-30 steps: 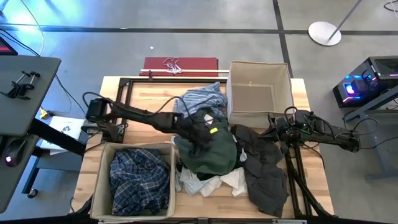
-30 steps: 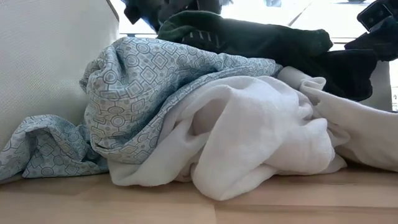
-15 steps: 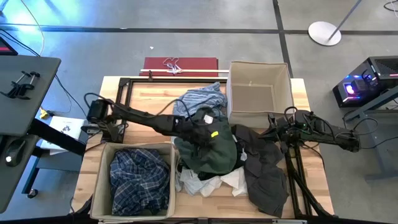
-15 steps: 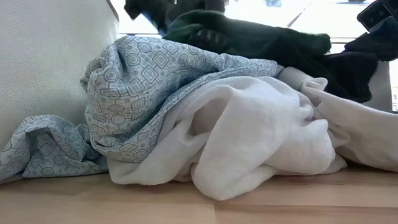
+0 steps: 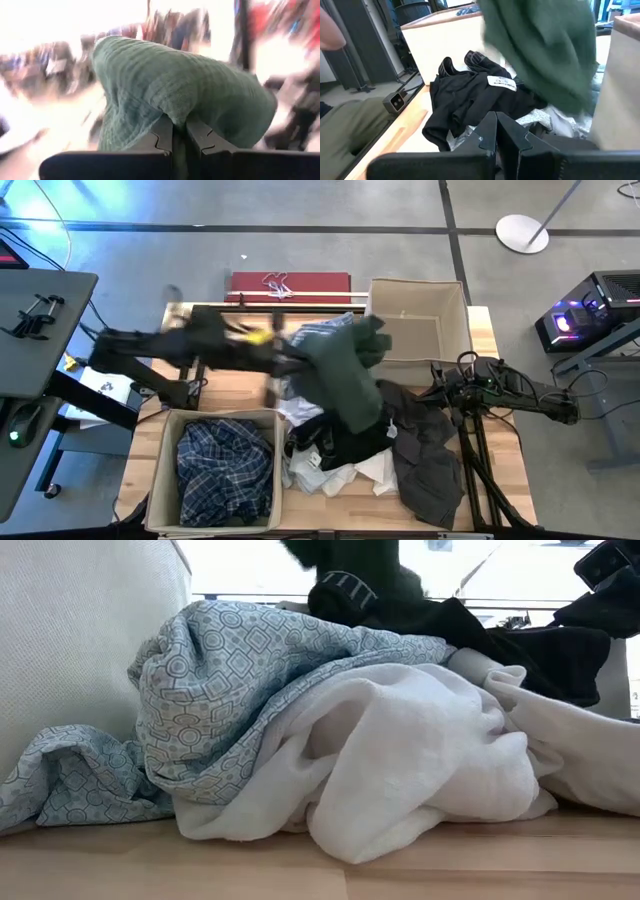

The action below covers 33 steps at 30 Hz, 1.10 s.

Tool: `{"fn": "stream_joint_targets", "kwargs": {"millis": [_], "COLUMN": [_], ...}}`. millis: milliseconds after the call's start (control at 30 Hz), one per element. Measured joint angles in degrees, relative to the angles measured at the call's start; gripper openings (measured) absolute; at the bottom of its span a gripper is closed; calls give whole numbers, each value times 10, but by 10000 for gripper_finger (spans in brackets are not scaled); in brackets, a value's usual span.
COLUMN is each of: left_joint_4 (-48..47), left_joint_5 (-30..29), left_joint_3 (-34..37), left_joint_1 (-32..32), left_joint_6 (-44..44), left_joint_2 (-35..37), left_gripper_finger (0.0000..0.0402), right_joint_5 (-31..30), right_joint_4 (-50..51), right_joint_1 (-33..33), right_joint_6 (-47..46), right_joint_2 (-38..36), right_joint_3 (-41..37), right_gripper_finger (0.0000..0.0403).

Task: Sort clothes
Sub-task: Put the green shirt into the bottom laundry organizer

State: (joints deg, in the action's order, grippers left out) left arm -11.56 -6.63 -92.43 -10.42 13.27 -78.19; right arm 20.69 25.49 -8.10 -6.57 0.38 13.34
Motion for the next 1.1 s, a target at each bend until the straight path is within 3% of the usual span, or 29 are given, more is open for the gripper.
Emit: {"fn": "stream_joint_targets", "kwargs": {"millis": [167,233,367,500,633,733,800,933,1100], "left_joint_4": [43,57,45,-129,-299,-358,-379,-455,-603], "left_joint_5": [167,181,88,-55,-226,-316,-330,-304,-299], "left_joint_3": [-101,-140,-214,-269,-265,-233,-220,-216,-216], "left_joint_1": [-55,-89,-170,-229,-267,-273,-274,-294,-331], "left_joint_6": [-11,-18,-9,25,-39,-103,-140,-216,-427], "left_joint_2": [21,20,17,20,14,-1,-13,-29,-47], "left_gripper_finger": [1,1,1,1,1,1,1,1,1], "right_joint_5": [-1,-1,-1,-2,-2,-2,-2,-2,-2], "right_joint_4": [0,0,0,0,0,0,0,0,0], "right_joint_1": [0,0,0,0,0,0,0,0,0], "right_joint_6": [0,0,0,0,0,0,0,0,0], "right_joint_2": [0,0,0,0,0,0,0,0,0], "right_joint_3": [0,0,0,0,0,0,0,0,0], "right_gripper_finger": [0,0,0,0,0,0,0,0,0]}}
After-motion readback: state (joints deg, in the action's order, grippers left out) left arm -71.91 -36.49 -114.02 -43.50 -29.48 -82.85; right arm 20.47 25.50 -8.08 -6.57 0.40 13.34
